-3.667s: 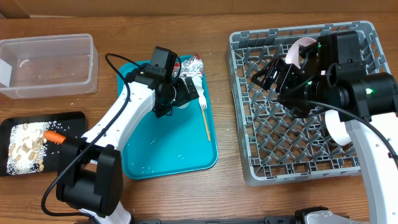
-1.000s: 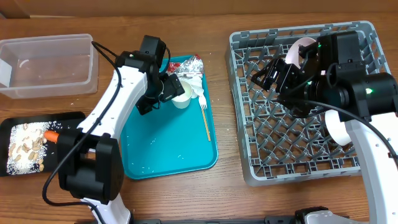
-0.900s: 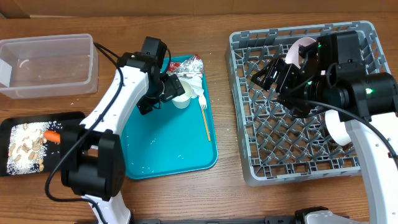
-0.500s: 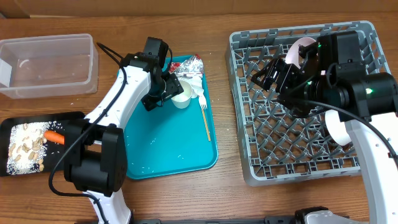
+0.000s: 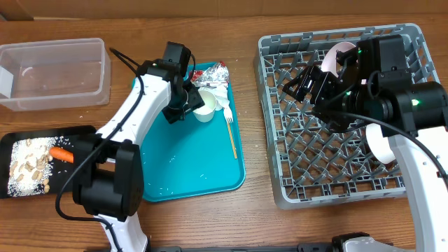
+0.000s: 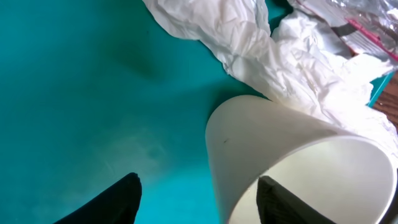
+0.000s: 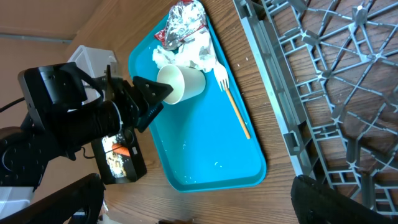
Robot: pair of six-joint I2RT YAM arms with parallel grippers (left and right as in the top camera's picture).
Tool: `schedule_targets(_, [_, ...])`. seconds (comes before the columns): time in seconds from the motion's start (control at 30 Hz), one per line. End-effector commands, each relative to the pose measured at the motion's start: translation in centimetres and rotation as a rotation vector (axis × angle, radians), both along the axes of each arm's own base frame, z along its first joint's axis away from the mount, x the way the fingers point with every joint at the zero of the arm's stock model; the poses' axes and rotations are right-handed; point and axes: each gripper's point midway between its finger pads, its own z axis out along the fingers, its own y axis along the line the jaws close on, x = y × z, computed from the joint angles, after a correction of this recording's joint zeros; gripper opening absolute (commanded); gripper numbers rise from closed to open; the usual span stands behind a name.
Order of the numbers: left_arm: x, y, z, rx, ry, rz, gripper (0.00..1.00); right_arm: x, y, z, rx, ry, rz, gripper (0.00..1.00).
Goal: Sort waste into correct bins and load items into the dishwasher rack
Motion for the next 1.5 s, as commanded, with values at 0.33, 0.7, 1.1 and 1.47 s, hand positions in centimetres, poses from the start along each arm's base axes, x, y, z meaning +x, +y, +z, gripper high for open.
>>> schedule_targets(0.33, [-0.8,0.5,-1.4,0.049,0.031,0.002,0.48,0.1,0.1,0.5,0.0,-0.02,0.008,1.0])
schedule_targets(0.7, [-0.8,0.8,-1.7,0.067,0.028,0.006,0.32,0.1,0.1,0.5,0.0,-0.02,0.008,1.0])
schedule_targets(1.1, [-0.9,1.1,-0.7,0.077,0.039,0.009,0.04,0.1,0.1,0.5,0.0,-0.02,0.008,1.0])
schedule_targets(1.47, [-5.7,2.8,4.0,0.16,0.25,-0.003,0.04,0.1,0.1,0.5,0.0,-0.02,0.008,1.0])
